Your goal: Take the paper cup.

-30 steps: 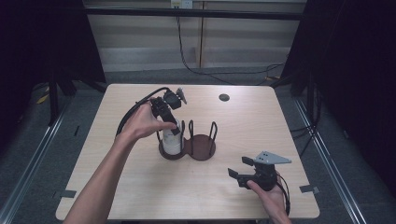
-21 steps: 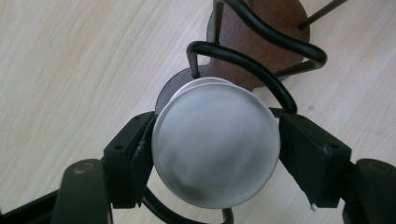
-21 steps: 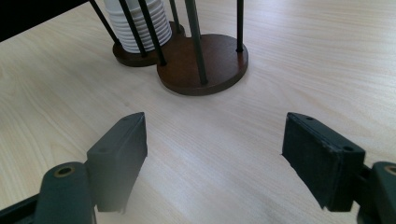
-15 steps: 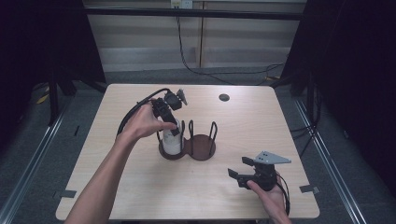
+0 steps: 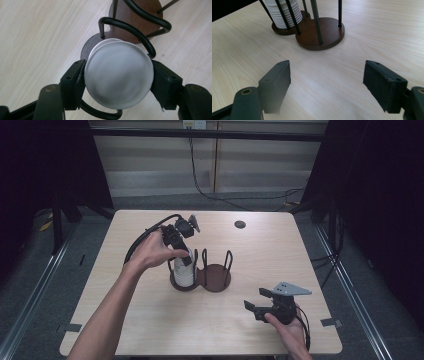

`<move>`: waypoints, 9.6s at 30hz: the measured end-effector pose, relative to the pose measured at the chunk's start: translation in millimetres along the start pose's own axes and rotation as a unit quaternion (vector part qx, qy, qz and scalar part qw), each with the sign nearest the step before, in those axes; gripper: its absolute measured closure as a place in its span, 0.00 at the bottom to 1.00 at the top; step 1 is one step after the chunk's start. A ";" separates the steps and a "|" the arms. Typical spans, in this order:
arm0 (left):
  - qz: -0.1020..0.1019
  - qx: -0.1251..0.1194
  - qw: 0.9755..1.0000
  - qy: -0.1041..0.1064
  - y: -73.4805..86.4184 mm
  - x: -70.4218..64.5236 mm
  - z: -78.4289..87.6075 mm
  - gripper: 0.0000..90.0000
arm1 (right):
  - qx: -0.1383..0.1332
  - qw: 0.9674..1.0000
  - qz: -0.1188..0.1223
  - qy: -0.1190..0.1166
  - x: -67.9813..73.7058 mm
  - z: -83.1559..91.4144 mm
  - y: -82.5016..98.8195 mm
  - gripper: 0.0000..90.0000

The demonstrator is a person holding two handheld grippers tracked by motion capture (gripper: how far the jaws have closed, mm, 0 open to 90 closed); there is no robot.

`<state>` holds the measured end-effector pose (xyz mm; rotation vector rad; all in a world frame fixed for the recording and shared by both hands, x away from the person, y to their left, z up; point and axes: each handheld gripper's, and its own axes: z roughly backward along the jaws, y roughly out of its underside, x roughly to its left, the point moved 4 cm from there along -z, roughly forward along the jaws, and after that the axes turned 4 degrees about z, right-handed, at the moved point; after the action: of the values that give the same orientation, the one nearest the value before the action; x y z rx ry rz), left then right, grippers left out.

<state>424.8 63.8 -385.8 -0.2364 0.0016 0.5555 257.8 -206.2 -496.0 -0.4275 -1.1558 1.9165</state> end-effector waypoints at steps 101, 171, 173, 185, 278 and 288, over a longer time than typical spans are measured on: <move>0.015 -0.327 0.942 0.072 79.8 8.1 71.2 0.41 | -0.009 1.000 -0.006 0.001 1.5 -2.9 -1.2 0.24; -0.038 -0.351 0.922 0.161 131.8 -62.7 14.5 0.41 | -0.040 0.968 0.118 -0.216 102.3 -37.7 -92.7 0.15; -0.040 -0.348 0.922 0.166 130.1 -65.8 12.9 0.41 | -0.040 0.967 0.118 -0.224 103.7 -38.9 -93.0 0.15; -0.059 -0.347 0.917 0.189 128.3 -80.0 19.7 0.41 | -0.039 0.961 0.133 -0.240 107.8 -45.2 -88.4 0.15; -0.110 -0.291 0.941 0.134 129.1 -81.3 -1.9 0.20 | 0.095 0.954 0.163 -0.234 94.9 -52.1 -80.8 0.31; -0.115 -0.281 0.944 0.127 126.3 -85.1 -8.1 0.22 | 0.133 0.943 0.186 -0.241 95.2 -49.2 -88.1 0.31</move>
<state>287.0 121.5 -416.2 -0.8553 0.0660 0.2774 275.7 -82.9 -435.0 -0.0183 -1.1455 2.5671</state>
